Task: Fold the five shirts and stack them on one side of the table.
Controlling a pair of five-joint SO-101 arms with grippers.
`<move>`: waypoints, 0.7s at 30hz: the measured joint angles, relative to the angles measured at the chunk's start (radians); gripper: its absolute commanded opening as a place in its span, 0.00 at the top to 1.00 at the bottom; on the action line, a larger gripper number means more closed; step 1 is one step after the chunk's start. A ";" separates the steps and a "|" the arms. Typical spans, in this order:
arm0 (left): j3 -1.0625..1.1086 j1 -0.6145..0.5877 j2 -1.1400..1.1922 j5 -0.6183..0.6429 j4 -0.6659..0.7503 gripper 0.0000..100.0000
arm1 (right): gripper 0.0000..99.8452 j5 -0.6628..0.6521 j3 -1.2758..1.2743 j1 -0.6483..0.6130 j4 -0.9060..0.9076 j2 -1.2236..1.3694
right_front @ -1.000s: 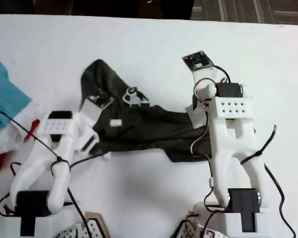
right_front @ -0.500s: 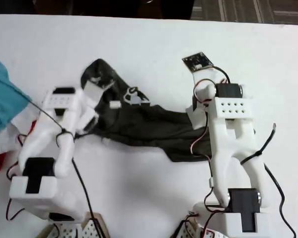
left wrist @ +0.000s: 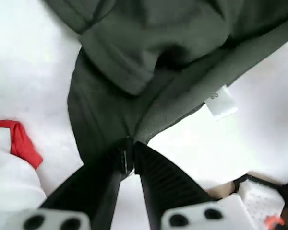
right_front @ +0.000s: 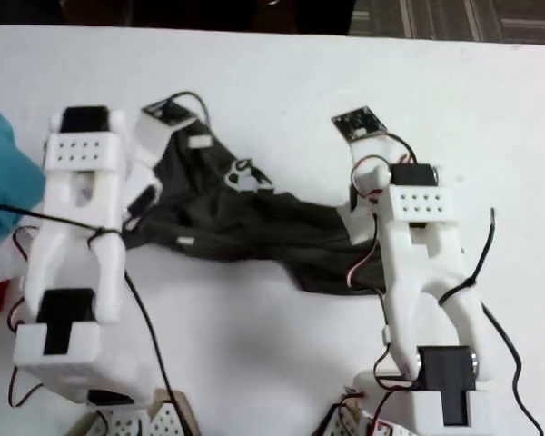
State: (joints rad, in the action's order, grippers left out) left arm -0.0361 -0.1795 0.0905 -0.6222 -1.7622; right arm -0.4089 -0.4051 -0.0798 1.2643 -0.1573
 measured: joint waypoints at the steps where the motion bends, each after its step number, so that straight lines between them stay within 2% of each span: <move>1: 0.028 -0.002 -0.018 -0.023 -0.003 0.97 | 0.66 0.000 0.000 0.000 0.000 0.000; 6: 0.269 -0.002 -0.095 -0.123 0.032 0.97 | 0.66 0.000 0.000 0.002 0.000 0.000; 9: 0.425 -0.014 -0.121 -0.140 0.147 0.97 | 0.66 0.000 0.000 0.000 0.000 0.000; 12: 0.517 -0.017 -0.143 -0.147 0.236 0.90 | 0.66 0.000 0.000 0.002 0.000 0.000; 15: 0.534 -0.020 -0.172 -0.181 0.199 0.82 | 0.66 0.000 0.000 0.000 0.000 0.000; 18: 0.543 -0.018 -0.230 -0.270 0.123 0.82 | 0.66 0.000 0.000 0.002 0.000 0.000; 21: 0.562 -0.020 -0.287 -0.298 0.107 0.82 | 0.66 0.000 0.000 0.000 0.000 0.000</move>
State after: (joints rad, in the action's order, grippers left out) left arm 0.5255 -0.1995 -0.1964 -0.9198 -1.6548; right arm -0.4089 -0.4051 -0.0798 1.2643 -0.1573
